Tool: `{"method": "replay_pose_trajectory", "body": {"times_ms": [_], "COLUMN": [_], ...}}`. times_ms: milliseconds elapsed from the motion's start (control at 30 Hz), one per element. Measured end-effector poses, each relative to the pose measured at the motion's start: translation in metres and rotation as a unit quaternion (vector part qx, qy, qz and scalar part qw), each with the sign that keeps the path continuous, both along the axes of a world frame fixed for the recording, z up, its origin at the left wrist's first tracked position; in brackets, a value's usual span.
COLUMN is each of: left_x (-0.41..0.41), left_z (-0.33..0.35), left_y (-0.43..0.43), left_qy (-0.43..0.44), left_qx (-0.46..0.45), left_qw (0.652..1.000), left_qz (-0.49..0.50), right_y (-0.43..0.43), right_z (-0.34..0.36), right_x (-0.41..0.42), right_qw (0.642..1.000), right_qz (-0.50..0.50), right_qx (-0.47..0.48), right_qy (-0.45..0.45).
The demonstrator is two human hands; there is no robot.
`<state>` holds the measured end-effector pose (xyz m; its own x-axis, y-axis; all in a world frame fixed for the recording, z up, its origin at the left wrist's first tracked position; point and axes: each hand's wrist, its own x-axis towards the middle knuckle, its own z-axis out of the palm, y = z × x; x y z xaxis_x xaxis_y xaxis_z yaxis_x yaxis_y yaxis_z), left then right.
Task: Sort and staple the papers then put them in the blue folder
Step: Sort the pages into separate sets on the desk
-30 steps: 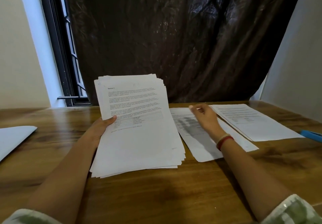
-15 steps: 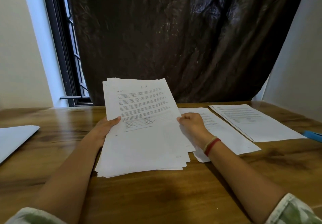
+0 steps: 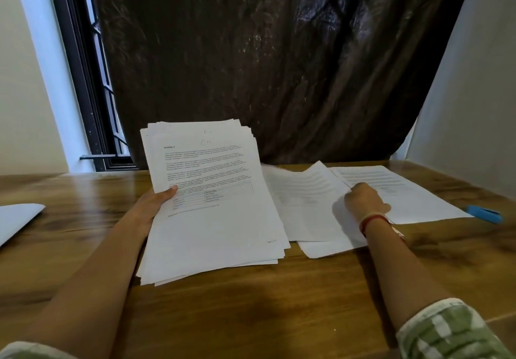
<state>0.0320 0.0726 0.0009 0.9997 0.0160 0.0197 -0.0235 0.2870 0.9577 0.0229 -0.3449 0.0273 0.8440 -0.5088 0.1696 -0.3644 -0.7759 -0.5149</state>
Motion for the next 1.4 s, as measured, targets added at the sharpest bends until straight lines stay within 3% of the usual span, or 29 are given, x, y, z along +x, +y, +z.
{"method": "replay_pose_trajectory", "body": {"times_ms": [167, 267, 300, 367, 433, 467, 567, 667, 767, 1033, 1167, 1233, 1400], "left_x": [-0.002, -0.004, -0.005, -0.007, -0.009, -0.010, -0.012, -0.012, -0.012, -0.011, -0.010, -0.010, -0.011], "left_z": [0.001, 0.003, 0.004, 0.005, 0.006, 0.007, 0.007, 0.007, 0.007, 0.006, 0.005, 0.005, 0.004], "left_y": [-0.001, -0.003, -0.004, -0.007, -0.009, -0.010, -0.011, -0.010, -0.010, -0.007, -0.006, -0.007, -0.006], "left_qy": [0.003, 0.006, 0.005, 0.002, -0.003, -0.007, -0.011, -0.002, 0.010, 0.011, 0.008, 0.012, 0.007], "left_qx": [-0.006, -0.001, -0.001, -0.001, -0.002, -0.004, -0.018, -0.012, -0.010, 0.007, 0.005, 0.003, 0.009], "left_qw": [1.000, 1.000, 1.000, 1.000, 1.000, 1.000, 1.000, 1.000, 1.000, 1.000, 1.000, 1.000, 1.000], "left_qz": [0.004, -0.001, -0.002, -0.001, 0.001, 0.003, 0.008, 0.007, 0.003, -0.003, -0.005, -0.003, -0.014], "right_y": [0.003, 0.012, 0.021, 0.052, 0.090, 0.107, 0.141, 0.145, 0.141, 0.140, 0.132, 0.127, 0.125], "right_z": [-0.010, -0.006, -0.004, 0.008, 0.017, 0.019, 0.013, 0.005, 0.001, -0.007, -0.004, -0.001, 0.000], "right_x": [0.006, 0.009, 0.008, -0.003, -0.021, -0.029, -0.042, -0.036, -0.032, -0.025, -0.027, -0.028, -0.024], "right_qw": [0.993, 0.980, 0.978, 0.961, 0.908, 0.893, 0.885, 0.907, 0.881, 0.914, 0.950, 0.954, 0.946], "right_qz": [-0.043, -0.030, 0.003, 0.114, 0.220, 0.255, 0.310, 0.262, 0.241, 0.205, 0.198, 0.193, 0.197], "right_qx": [-0.112, -0.177, -0.145, 0.085, 0.288, 0.331, 0.341, 0.313, 0.385, 0.311, 0.129, 0.089, 0.154], "right_qy": [0.012, -0.089, -0.152, -0.236, -0.209, -0.166, -0.067, -0.104, -0.130, -0.159, -0.204, -0.211, -0.209]}}
